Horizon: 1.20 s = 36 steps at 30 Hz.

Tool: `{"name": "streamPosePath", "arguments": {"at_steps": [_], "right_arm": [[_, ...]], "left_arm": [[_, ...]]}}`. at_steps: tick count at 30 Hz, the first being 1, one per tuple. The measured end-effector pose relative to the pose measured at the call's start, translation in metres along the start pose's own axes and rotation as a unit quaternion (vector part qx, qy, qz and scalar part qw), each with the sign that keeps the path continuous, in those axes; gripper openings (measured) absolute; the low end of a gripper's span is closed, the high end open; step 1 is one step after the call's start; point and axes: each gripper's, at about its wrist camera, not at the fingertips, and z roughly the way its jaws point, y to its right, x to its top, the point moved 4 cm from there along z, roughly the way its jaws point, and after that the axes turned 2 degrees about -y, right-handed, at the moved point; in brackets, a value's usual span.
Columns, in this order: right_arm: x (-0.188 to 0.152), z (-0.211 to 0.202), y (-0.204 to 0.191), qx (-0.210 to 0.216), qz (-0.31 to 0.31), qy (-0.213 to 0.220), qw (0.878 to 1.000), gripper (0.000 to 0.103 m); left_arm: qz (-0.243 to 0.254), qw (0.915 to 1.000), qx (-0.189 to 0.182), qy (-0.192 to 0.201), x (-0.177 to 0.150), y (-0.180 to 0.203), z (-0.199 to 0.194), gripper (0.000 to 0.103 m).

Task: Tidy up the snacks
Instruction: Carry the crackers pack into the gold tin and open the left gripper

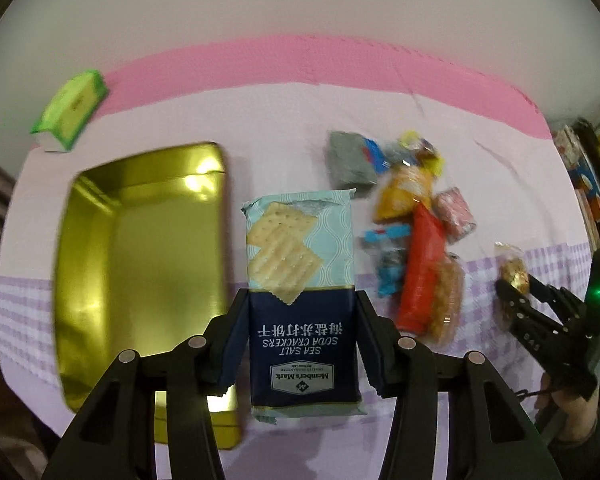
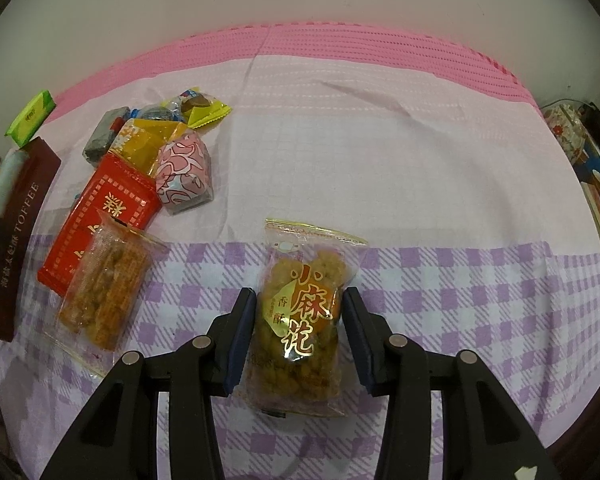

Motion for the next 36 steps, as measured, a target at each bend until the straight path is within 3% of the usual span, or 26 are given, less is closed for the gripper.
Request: {"name": "streamPosePath", "arguments": {"at_steps": [5, 15, 28, 36], "right_arm": [[0.001, 0.000, 0.001, -0.005, 0.003, -0.001, 1.000, 0.042], [0.003, 0.002, 0.001, -0.007, 0.008, -0.005, 1.000, 0.042], [0.002, 0.002, 0.000, -0.011, 0.013, -0.012, 1.000, 0.041], [-0.001, 0.000, 0.000, -0.012, 0.019, -0.011, 1.000, 0.037]], "left_arm": [[-0.023, 0.9988, 0.044, 0.003, -0.001, -0.054, 0.001, 0.051], [-0.053, 0.9927, 0.100, -0.041, -0.029, -0.130, 0.032, 0.051], [-0.045, 0.9879, 0.135, -0.062, -0.045, -0.147, 0.064, 0.051], [-0.050, 0.9881, 0.133, -0.058, -0.049, -0.146, 0.062, 0.051]]}}
